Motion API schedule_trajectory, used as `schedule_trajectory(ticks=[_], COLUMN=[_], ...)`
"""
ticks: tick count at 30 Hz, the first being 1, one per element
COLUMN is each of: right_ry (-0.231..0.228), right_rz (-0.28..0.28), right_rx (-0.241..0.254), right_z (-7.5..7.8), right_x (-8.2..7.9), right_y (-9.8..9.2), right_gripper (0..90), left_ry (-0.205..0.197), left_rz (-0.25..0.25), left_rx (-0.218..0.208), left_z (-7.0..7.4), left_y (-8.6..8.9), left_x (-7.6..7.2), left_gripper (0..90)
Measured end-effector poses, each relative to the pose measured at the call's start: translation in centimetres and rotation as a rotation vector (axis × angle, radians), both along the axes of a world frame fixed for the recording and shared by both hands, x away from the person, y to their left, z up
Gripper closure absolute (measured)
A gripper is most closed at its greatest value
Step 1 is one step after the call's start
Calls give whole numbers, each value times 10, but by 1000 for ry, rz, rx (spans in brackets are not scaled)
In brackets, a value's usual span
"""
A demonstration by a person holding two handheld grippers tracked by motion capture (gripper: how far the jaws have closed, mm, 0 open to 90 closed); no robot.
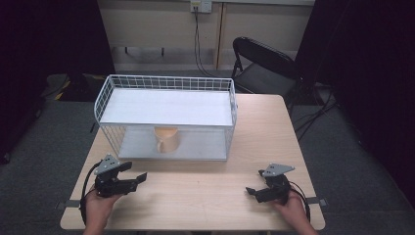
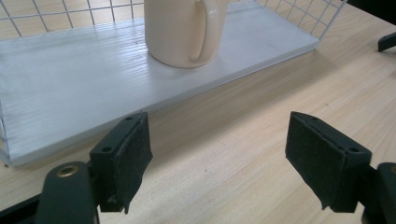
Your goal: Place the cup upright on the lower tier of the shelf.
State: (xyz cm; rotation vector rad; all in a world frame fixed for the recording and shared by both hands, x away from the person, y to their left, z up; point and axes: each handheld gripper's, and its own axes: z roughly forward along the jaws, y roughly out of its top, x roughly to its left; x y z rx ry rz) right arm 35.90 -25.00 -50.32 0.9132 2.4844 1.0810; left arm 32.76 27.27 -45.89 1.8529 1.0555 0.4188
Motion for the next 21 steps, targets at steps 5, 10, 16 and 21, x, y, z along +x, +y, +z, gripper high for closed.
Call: schedule_trajectory(ticks=[5, 10, 16, 21], right_ry=[0, 0, 0, 0], right_rz=[0, 0, 0, 0], right_rx=[0, 0, 0, 0], right_z=[0, 0, 0, 0], right_x=[0, 0, 0, 0], right_y=[0, 0, 0, 0], right_gripper=[127, 127, 127, 127], left_ry=[2, 7, 10, 9], left_rz=[-6, -4, -3, 1], left_rx=[8, 5, 14, 12], left_z=[-2, -5, -6, -7], left_y=[4, 10, 17, 21], left_x=[-4, -7, -10, -13], left_gripper=[221, 220, 221, 220])
